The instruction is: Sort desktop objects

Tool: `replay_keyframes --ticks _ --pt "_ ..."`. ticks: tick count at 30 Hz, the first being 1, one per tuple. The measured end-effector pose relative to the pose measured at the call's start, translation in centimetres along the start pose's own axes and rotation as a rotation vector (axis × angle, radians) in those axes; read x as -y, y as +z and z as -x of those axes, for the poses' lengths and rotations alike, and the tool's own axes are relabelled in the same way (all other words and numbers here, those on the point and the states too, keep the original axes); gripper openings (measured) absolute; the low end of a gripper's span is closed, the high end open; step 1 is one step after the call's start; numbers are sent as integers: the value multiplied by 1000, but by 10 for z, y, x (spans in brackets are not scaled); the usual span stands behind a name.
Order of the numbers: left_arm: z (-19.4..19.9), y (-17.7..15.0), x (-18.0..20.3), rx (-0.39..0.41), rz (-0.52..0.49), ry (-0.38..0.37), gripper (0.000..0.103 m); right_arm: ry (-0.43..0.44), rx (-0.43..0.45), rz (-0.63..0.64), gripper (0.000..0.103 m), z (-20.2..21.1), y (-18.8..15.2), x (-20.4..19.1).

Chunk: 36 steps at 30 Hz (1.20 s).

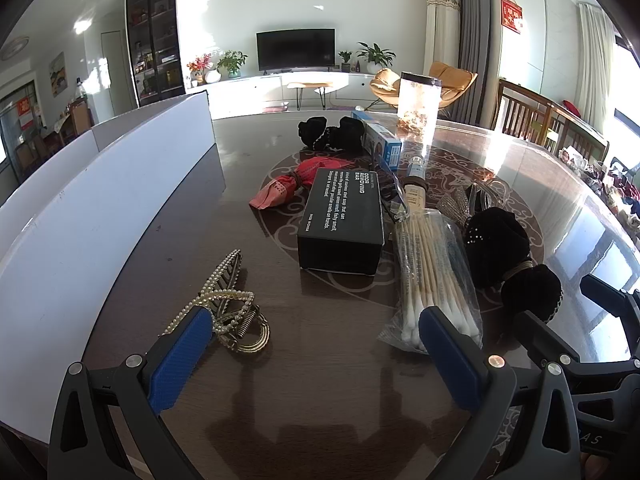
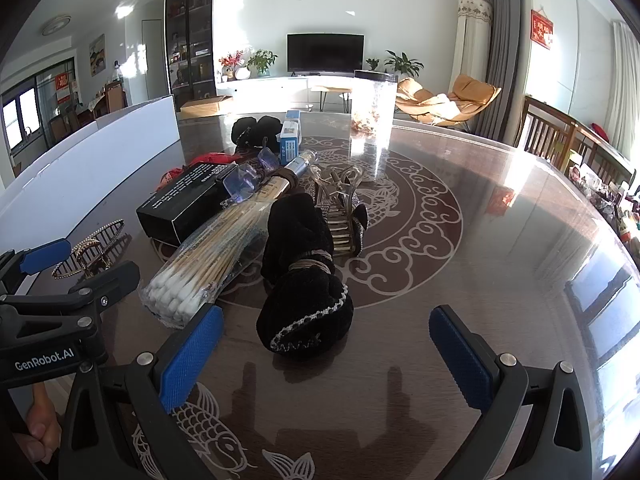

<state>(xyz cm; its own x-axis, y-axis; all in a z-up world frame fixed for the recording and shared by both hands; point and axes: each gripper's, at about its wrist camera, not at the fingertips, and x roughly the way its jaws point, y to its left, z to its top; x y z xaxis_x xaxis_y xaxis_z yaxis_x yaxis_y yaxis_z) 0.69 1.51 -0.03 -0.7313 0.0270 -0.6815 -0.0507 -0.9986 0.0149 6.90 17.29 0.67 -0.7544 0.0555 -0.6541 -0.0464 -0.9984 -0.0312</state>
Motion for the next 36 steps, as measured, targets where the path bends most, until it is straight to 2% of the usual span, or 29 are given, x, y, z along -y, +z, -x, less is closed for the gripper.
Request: replay_keyframes --ticks 36 --pt "-1 0 -2 -4 -6 9 103 5 -7 -6 103 -2 0 -2"
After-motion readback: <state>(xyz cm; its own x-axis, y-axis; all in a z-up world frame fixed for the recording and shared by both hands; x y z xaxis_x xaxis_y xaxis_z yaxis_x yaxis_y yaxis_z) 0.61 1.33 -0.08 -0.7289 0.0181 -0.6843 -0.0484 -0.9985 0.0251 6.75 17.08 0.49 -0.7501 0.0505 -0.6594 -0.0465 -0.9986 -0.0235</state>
